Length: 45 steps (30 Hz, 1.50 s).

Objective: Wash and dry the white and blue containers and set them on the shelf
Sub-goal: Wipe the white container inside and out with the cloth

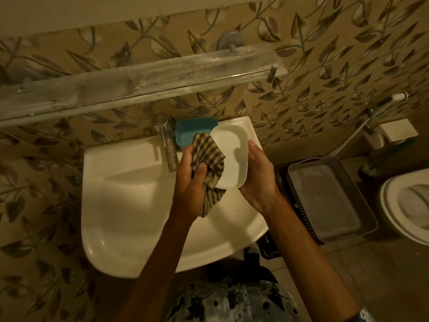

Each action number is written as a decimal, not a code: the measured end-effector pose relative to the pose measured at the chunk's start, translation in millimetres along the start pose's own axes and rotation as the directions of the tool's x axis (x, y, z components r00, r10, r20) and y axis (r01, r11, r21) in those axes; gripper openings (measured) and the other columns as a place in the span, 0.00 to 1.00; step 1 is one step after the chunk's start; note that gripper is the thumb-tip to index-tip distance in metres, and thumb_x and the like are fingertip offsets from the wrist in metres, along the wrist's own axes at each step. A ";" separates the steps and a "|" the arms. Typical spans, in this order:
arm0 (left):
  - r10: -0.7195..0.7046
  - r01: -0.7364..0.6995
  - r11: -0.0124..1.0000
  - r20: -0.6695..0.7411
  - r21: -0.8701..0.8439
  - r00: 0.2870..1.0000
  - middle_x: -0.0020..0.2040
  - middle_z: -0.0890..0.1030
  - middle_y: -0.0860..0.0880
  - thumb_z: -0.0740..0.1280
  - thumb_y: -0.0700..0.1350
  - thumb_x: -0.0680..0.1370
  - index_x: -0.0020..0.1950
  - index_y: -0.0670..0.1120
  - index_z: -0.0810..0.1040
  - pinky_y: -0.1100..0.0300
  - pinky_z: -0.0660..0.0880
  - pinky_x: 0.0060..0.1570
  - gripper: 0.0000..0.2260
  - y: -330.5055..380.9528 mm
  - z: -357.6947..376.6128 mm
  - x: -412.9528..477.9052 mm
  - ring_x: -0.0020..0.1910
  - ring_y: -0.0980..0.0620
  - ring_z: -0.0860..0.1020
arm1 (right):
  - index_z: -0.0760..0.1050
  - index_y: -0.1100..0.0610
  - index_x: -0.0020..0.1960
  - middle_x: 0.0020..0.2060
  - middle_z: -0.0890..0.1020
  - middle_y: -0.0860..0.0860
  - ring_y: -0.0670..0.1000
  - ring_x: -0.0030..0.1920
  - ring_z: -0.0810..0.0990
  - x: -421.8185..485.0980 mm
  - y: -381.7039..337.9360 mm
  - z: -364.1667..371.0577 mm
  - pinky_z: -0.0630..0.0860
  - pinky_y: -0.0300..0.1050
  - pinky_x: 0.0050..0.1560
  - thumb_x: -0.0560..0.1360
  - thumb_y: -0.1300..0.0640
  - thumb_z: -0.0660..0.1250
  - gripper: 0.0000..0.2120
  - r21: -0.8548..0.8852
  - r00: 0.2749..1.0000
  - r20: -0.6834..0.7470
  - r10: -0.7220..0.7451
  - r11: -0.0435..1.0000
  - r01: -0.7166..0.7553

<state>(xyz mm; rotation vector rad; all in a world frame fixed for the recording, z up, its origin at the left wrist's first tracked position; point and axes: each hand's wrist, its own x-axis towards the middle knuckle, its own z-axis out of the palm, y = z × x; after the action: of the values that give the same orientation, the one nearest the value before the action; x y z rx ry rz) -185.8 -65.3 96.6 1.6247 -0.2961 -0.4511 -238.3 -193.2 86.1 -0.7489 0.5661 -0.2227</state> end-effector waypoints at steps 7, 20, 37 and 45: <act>0.300 -0.257 0.791 0.015 0.555 0.954 0.70 0.64 0.42 0.60 0.36 0.78 0.69 0.45 0.70 0.57 0.70 0.64 0.19 -1.0 2.4 3.5 0.67 0.50 0.63 | 0.57 0.55 0.75 0.66 0.72 0.60 0.59 0.66 0.73 -6.2 11.4 1.5 0.74 0.55 0.64 0.77 0.46 0.55 0.29 -0.029 0.991 0.134 0.026 0.999 -0.023; 0.163 -0.474 0.635 0.495 0.610 0.854 0.63 0.75 0.44 0.62 0.31 0.76 0.63 0.45 0.78 0.44 0.67 0.61 0.18 14.6 2.6 -0.1 0.63 0.43 0.70 | 0.74 0.57 0.66 0.61 0.79 0.63 0.62 0.63 0.78 -2.2 21.3 -12.7 0.76 0.58 0.61 0.73 0.38 0.59 0.30 -0.027 0.995 -0.027 0.092 0.995 -0.092; 0.064 -0.262 0.310 0.254 0.914 0.965 0.64 0.71 0.49 0.69 0.41 0.73 0.63 0.53 0.73 0.49 0.61 0.61 0.19 5.6 18.9 13.2 0.62 0.46 0.69 | 0.66 0.51 0.73 0.67 0.75 0.60 0.61 0.65 0.75 4.4 15.7 0.1 0.71 0.62 0.66 0.77 0.43 0.55 0.27 -0.196 0.995 -0.048 -0.091 0.977 0.080; -0.122 -0.170 0.776 0.409 0.607 0.904 0.57 0.77 0.48 0.61 0.32 0.77 0.61 0.47 0.78 0.57 0.71 0.58 0.17 13.2 5.7 7.2 0.59 0.50 0.74 | 0.63 0.52 0.74 0.70 0.72 0.57 0.58 0.70 0.70 12.0 16.6 -2.2 0.64 0.64 0.71 0.79 0.44 0.53 0.25 -0.381 0.975 0.043 -0.218 0.899 0.218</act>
<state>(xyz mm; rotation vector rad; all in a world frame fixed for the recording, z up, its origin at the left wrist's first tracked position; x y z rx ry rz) -181.1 -75.1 108.5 2.1674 -0.8841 -0.7482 -229.7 -187.1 68.4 -1.1979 0.5316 -0.3246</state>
